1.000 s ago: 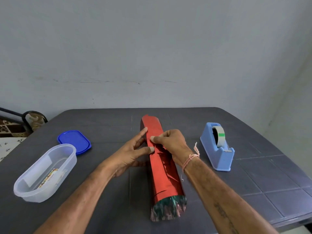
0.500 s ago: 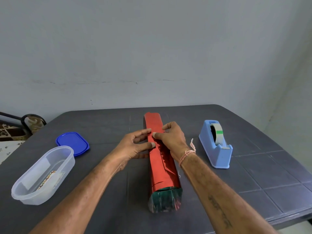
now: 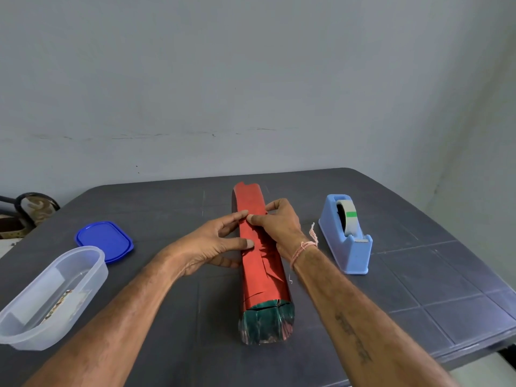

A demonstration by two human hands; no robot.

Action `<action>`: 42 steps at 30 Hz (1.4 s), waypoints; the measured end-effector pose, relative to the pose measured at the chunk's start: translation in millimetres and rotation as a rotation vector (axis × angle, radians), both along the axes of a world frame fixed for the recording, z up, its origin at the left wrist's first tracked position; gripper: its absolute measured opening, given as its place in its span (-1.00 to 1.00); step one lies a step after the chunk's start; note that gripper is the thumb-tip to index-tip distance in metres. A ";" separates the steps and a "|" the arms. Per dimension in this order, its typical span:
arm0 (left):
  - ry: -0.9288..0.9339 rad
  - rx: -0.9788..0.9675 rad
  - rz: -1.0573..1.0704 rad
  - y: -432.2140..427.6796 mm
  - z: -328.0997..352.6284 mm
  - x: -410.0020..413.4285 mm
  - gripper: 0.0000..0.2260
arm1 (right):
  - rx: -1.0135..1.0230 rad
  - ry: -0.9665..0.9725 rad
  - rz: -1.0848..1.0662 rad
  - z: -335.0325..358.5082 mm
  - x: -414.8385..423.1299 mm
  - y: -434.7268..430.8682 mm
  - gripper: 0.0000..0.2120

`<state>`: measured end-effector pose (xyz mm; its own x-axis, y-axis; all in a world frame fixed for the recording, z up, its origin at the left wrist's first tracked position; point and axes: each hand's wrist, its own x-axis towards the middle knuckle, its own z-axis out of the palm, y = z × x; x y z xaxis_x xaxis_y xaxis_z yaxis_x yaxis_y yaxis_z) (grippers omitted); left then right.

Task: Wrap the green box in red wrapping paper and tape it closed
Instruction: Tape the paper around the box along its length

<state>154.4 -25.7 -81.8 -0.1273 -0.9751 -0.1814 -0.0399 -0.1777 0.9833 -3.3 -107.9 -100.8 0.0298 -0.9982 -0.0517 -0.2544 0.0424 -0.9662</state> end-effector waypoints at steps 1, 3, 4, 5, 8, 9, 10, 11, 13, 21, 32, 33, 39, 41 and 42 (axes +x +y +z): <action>-0.009 0.001 -0.004 0.9 1.3 -0.8 -0.28 | -0.002 -0.003 0.016 0.7 -3.4 1.5 -0.52; -0.017 0.001 -0.006 1.3 2.0 0.6 -0.27 | 0.007 -0.032 0.059 2.2 -10.0 4.9 -0.51; -0.022 -0.002 -0.011 2.0 2.9 0.3 -0.26 | 0.010 -0.072 0.080 3.5 -16.5 9.3 -0.51; -0.026 -0.003 -0.014 2.6 3.3 0.1 -0.26 | 0.001 -0.107 0.094 3.4 -24.2 14.6 -0.51; -0.041 -0.004 -0.015 5.0 7.1 -2.6 -0.26 | -0.131 -0.075 0.046 -0.8 -53.9 29.4 -0.56; -0.051 -0.008 -0.015 5.6 8.0 -3.4 -0.26 | -0.184 -0.063 0.001 -3.0 -63.8 33.3 -0.59; -0.060 -0.010 -0.016 5.8 8.4 -5.3 -0.27 | -0.235 -0.053 -0.059 -5.2 -75.5 37.5 -0.62; -0.065 -0.011 -0.017 6.3 8.8 -5.1 -0.28 | -0.285 -0.036 -0.125 -6.7 -85.6 40.6 -0.66; -0.064 -0.014 -0.029 5.9 7.4 -3.7 -0.28 | -0.365 0.048 -0.310 -7.9 -108.9 44.9 -0.71; -0.086 -0.007 -0.055 2.8 4.2 -0.4 -0.25 | 0.132 0.047 -0.307 0.0 -191.3 25.2 -0.69; -0.102 -0.007 -0.056 4.2 5.3 -4.1 -0.26 | 0.313 -0.011 -0.224 16.6 -184.9 15.4 -0.66; -0.089 -0.018 -0.055 3.6 4.9 -3.8 -0.25 | 0.322 -0.025 -0.231 18.0 -183.1 16.1 -0.67; -0.059 -0.014 -0.052 7.5 6.4 -5.2 -0.21 | 0.328 -0.124 -0.274 16.5 -182.5 15.0 -0.61; -0.067 0.003 -0.034 10.2 7.6 -6.8 -0.26 | 0.304 -0.155 -0.282 12.3 -183.1 15.4 -0.61; -0.062 0.010 -0.035 10.6 7.4 -7.3 -0.27 | 0.291 -0.168 -0.280 10.5 -183.1 16.9 -0.63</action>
